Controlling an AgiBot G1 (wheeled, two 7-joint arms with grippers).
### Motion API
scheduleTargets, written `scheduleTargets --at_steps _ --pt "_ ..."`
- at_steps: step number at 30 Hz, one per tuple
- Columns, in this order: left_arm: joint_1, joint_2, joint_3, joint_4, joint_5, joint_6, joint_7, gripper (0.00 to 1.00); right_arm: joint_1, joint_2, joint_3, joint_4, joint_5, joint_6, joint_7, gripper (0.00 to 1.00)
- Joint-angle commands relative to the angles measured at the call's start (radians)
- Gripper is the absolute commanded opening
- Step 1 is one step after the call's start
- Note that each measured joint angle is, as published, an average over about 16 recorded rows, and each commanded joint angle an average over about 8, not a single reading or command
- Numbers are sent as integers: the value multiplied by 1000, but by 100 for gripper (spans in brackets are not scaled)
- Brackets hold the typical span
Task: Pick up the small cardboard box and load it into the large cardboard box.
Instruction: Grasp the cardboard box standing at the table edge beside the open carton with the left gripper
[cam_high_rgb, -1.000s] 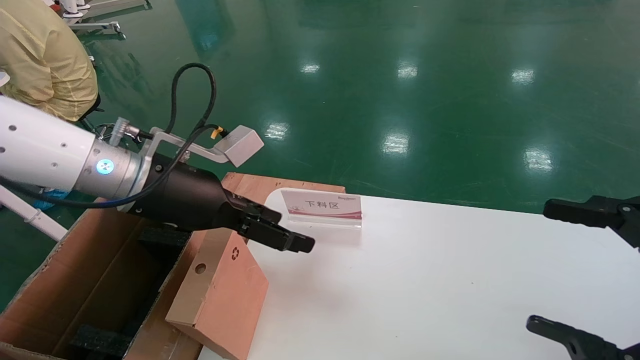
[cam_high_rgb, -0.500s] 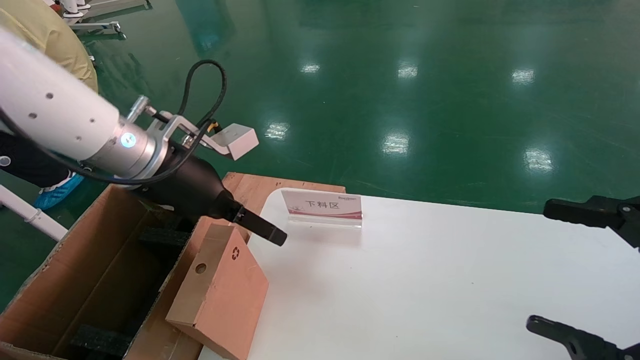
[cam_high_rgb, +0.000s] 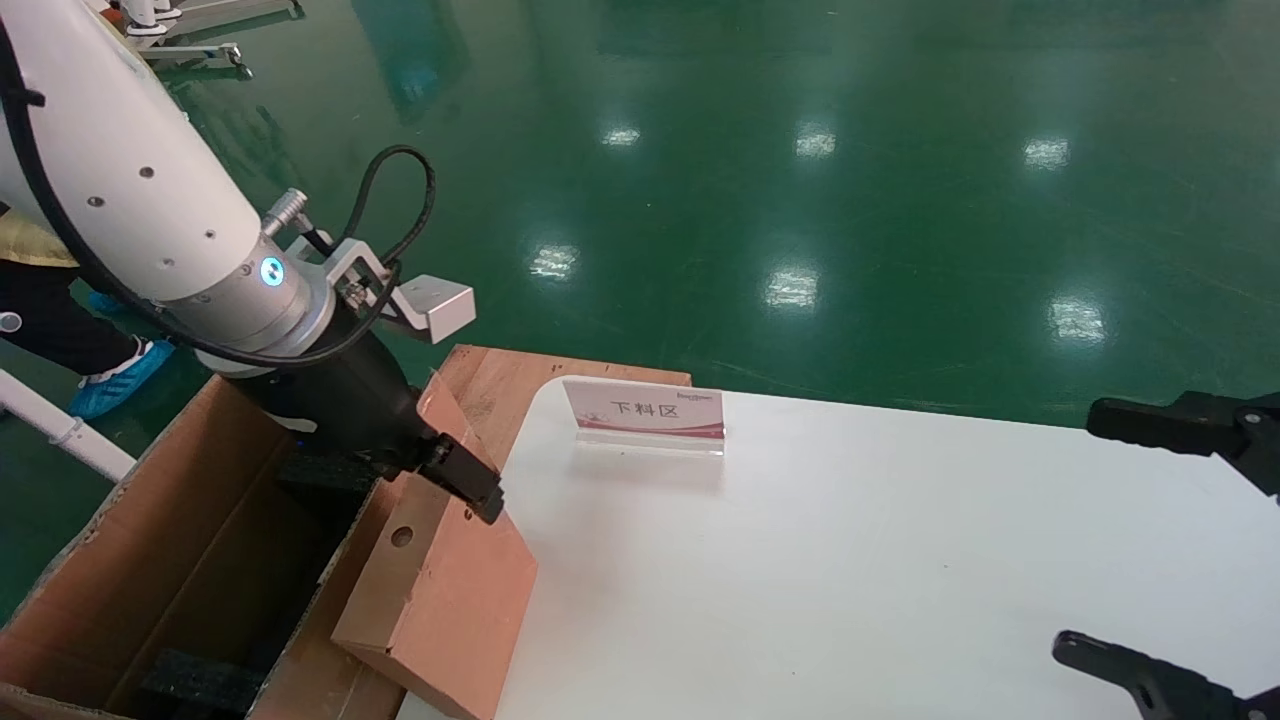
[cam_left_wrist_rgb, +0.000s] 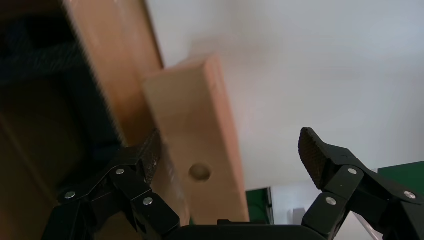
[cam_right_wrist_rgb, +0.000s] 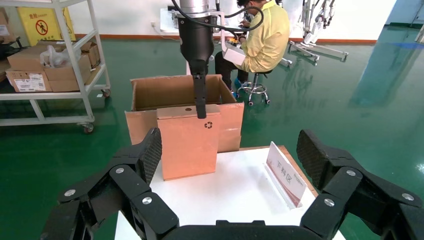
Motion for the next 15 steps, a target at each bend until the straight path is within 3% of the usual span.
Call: scheduleTargets --at_steps 1,7,15 --pt "-39 14 70 0 -16 -2 -31 100 0 0 0 0 0 0 0 100" --pt "-98 22 194 -1 -53 -18 -66 100 0 0 -1 0 0 0 0 100" --pt "-120 0 266 -2 -84 -49 -61 100 0 0 -1 0 1 0 -1 100"
